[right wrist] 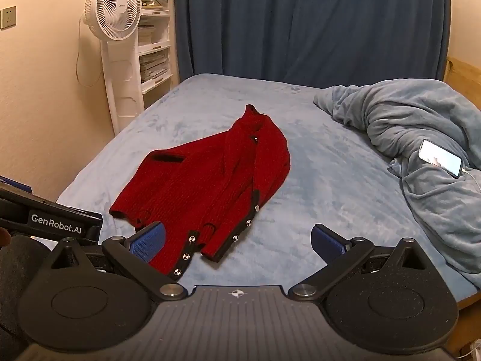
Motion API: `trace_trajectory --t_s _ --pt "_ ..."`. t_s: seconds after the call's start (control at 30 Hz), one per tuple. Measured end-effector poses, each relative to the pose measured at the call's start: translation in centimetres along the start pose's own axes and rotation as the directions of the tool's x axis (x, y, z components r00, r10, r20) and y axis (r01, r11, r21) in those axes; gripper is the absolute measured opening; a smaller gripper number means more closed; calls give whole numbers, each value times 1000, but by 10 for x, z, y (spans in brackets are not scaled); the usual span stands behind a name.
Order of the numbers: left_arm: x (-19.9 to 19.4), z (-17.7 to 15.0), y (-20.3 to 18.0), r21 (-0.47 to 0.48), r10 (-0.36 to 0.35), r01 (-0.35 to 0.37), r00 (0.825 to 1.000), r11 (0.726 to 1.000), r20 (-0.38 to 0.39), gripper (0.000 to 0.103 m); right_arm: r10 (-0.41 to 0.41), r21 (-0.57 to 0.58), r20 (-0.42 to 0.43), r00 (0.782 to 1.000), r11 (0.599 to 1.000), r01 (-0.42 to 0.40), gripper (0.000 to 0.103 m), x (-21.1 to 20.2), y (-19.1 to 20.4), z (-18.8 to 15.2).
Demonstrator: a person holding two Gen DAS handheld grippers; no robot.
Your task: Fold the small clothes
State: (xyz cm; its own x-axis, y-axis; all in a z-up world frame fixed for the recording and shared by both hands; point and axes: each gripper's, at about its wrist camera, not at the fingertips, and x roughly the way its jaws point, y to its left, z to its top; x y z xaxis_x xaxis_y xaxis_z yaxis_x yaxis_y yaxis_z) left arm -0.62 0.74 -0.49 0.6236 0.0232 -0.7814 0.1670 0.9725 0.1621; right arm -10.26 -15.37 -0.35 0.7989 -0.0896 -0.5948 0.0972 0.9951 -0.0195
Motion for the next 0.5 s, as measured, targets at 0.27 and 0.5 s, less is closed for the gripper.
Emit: trace_trajectory --t_s 0.27,0.5 --pt "0 1 1 1 0 0 1000 1000 0 103 -4 2 3 1000 1000 4 102 0 1 0" --pt "1 0 1 1 -1 1 1000 1000 -3 103 0 0 0 1000 1000 0 102 2 -1 0"
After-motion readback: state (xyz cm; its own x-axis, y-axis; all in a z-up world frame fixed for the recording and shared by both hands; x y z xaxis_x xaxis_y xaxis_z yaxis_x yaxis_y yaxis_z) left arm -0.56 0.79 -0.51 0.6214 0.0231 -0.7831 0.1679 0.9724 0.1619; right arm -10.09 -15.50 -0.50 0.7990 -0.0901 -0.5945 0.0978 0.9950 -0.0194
